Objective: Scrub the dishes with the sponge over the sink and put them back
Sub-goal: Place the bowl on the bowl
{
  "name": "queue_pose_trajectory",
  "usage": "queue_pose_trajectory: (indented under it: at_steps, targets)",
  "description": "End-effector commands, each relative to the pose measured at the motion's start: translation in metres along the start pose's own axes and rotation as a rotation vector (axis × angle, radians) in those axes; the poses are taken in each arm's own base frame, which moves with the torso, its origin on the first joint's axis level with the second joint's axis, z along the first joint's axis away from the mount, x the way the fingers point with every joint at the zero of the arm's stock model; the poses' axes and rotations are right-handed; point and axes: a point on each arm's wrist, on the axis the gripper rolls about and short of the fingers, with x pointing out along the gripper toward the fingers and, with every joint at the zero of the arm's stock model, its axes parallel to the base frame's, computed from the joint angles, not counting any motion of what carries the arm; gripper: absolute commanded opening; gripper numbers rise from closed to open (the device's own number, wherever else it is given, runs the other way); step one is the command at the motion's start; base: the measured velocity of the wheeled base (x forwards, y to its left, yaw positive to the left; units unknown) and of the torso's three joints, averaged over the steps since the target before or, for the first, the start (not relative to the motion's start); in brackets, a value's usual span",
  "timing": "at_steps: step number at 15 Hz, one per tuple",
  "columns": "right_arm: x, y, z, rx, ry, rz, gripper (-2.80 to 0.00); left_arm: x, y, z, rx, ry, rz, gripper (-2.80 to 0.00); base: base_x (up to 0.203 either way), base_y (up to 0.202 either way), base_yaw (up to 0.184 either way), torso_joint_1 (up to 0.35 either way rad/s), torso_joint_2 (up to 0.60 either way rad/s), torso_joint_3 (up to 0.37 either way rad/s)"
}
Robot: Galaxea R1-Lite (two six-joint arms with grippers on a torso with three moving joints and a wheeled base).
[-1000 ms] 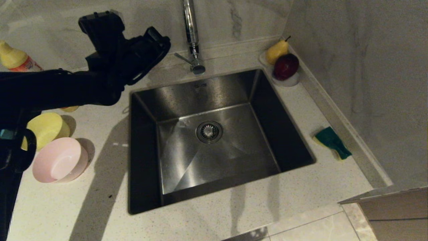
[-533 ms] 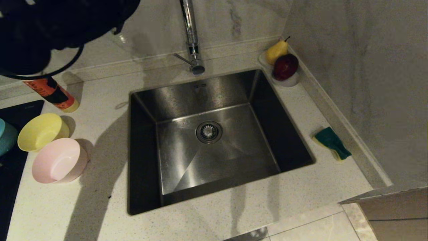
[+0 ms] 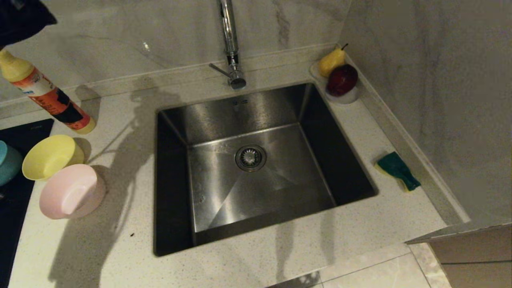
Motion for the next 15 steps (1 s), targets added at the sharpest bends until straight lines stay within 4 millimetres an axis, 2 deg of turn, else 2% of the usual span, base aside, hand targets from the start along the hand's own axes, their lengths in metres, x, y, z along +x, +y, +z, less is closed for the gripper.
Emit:
queue_pose_trajectory:
  at_steps: [1, 3, 6, 9, 15]
  targets:
    - [0.000, 0.000, 0.000, -0.001, -0.001, 0.001, -2.80, -0.058, 0.020, 0.006, 0.061, 0.000, 0.077, -2.80, 0.000, 0.000, 0.000, 0.000, 0.00, 0.000]
    - [0.000, 0.000, 0.000, -0.001, -0.001, 0.001, -2.80, -0.083, 0.035, -0.007, 0.155, 0.074, 0.198, -2.80, 0.000, 0.000, 0.000, 0.000, 0.00, 0.000]
    - [0.000, 0.000, 0.000, -0.001, 0.000, 0.001, -2.80, -0.085, 0.046, -0.019, 0.197, 0.075, 0.352, -2.80, 0.000, 0.000, 0.000, 0.000, 0.00, 0.000]
    - [0.000, 0.000, 0.000, -0.001, -0.001, 0.001, -2.80, -0.072, 0.049, -0.022, 0.207, 0.078, 0.434, -2.80, 0.000, 0.000, 0.000, 0.000, 0.00, 0.000]
    - [0.000, 0.000, 0.000, -0.001, -0.001, 0.001, -2.80, -0.028, 0.067, -0.032, 0.254, 0.132, 0.649, -2.80, 0.000, 0.000, 0.000, 0.000, 0.00, 0.000]
